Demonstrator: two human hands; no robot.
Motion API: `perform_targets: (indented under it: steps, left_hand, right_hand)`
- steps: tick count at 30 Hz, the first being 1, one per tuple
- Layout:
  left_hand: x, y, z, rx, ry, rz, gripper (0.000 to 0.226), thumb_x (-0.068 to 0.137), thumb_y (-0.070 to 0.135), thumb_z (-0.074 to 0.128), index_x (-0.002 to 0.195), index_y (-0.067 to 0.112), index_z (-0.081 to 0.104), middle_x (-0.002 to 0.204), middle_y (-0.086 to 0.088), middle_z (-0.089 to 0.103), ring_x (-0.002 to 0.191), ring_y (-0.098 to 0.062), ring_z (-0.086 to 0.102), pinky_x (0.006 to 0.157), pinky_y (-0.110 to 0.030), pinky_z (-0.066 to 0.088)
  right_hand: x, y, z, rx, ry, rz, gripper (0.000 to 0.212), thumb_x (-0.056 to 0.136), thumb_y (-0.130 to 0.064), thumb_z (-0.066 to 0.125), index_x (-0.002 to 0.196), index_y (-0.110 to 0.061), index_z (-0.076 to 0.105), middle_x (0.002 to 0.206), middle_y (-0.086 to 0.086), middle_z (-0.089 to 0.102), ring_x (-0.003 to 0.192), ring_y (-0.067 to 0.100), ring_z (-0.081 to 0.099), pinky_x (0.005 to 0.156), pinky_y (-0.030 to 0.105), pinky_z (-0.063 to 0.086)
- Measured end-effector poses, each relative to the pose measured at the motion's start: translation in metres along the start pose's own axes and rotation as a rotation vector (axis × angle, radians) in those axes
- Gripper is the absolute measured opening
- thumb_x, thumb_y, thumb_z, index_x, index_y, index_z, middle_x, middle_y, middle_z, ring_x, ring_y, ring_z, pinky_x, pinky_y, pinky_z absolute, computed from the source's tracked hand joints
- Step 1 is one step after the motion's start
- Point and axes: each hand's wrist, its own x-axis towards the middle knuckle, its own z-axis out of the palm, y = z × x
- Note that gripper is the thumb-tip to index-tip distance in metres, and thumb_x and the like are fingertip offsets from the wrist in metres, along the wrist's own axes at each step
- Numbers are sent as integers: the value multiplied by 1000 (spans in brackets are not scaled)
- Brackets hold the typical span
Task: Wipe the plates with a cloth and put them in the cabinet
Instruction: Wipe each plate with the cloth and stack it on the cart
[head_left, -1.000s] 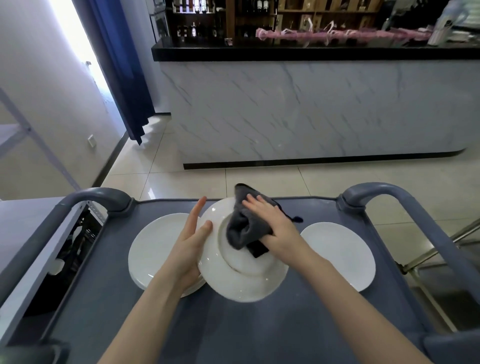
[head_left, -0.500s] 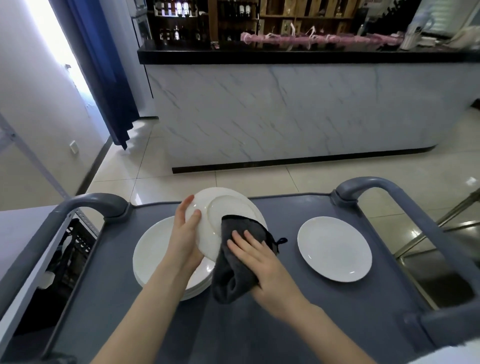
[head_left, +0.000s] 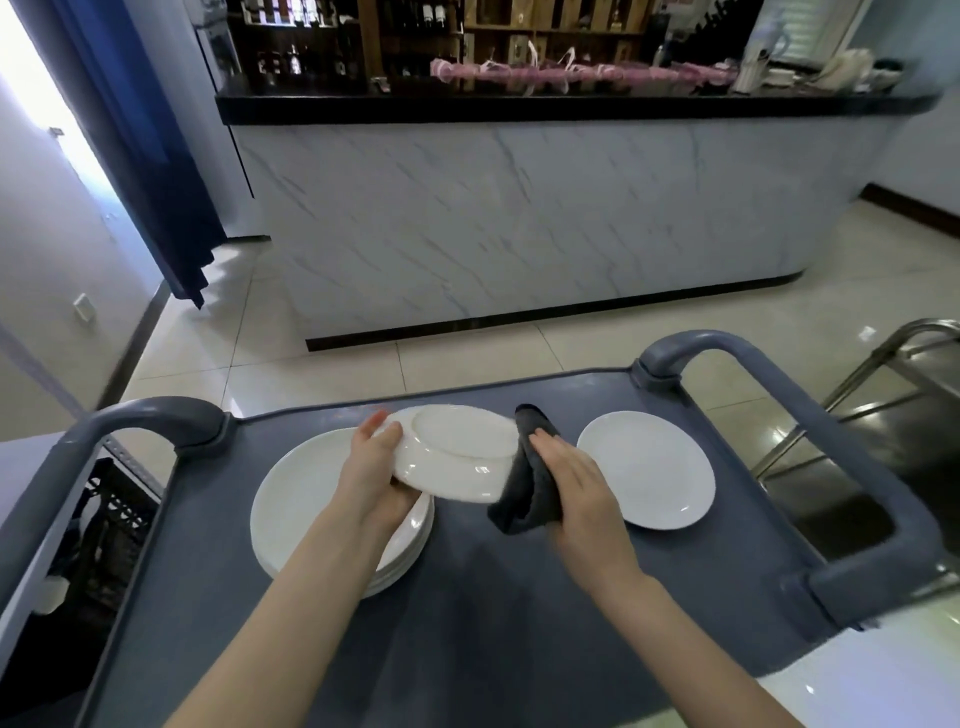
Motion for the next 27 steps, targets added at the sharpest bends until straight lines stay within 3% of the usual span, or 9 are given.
perform_targets:
  steps: [3,5,7,10,12,15,17,22,27]
  left_hand:
    - [-1,-2,7,-4,-21,-89,4,104,9,49,106,12,51,92,-9,55,78,-19,60,59,-35,59]
    - [-1,-7,11,38,-34,-149,11,103,14,55,99,3,54,93,-16,63,85,-27,67,73,-39,59]
    - [1,-11,13,118,-55,-163,22,101,29,60,105,7,55,102,-26,69,96,-35,71,84,-42,56]
    - [5,-14,15,289,-133,-170,40,99,50,55,122,18,52,108,-29,71,103,-36,72,86,-41,57]
    - [8,-20,12,639,-173,-62,43,99,48,55,128,17,54,99,-16,77,91,-26,75,85,-43,59]
    - [20,-33,8,1275,-80,321,28,94,29,64,122,22,64,82,1,66,76,-16,62,73,-34,53]
    - [22,-44,16,1407,-73,408,27,92,25,65,119,23,64,89,-3,60,77,-21,59,69,-32,49]
    - [27,-84,44,958,-201,190,32,91,6,63,116,26,60,105,-4,70,96,-26,69,66,-41,64]
    - [36,-121,76,799,-208,56,32,92,1,65,111,26,67,95,-5,75,84,-25,72,59,-34,60]
  right_hand:
    - [10,2,-9,-63,127,-46,61,68,13,68,127,-4,61,126,7,64,113,29,61,96,40,51]
    - [18,3,-17,-97,185,-52,48,70,4,68,117,-8,66,110,2,70,96,27,65,78,37,54]
    - [26,8,-26,-108,191,10,35,76,-6,68,110,-13,68,95,0,71,83,26,64,64,36,51]
    - [34,23,-37,21,112,228,19,85,-13,64,103,-20,66,84,-2,69,77,24,63,66,39,51]
    - [38,37,-46,169,85,384,11,87,-20,64,94,-27,63,82,-8,68,79,19,63,70,37,52]
    - [40,61,-56,332,75,539,7,87,-31,67,82,-28,62,78,-10,69,79,13,64,71,34,52]
    - [39,77,-62,412,76,622,11,85,-32,70,77,-28,65,76,-8,70,79,15,65,68,31,50]
    - [34,121,-82,543,62,832,9,80,-19,77,78,-23,69,82,0,73,87,21,67,74,34,53]
    - [25,165,-113,460,19,923,13,78,-21,79,84,-15,69,85,8,72,85,25,67,82,43,55]
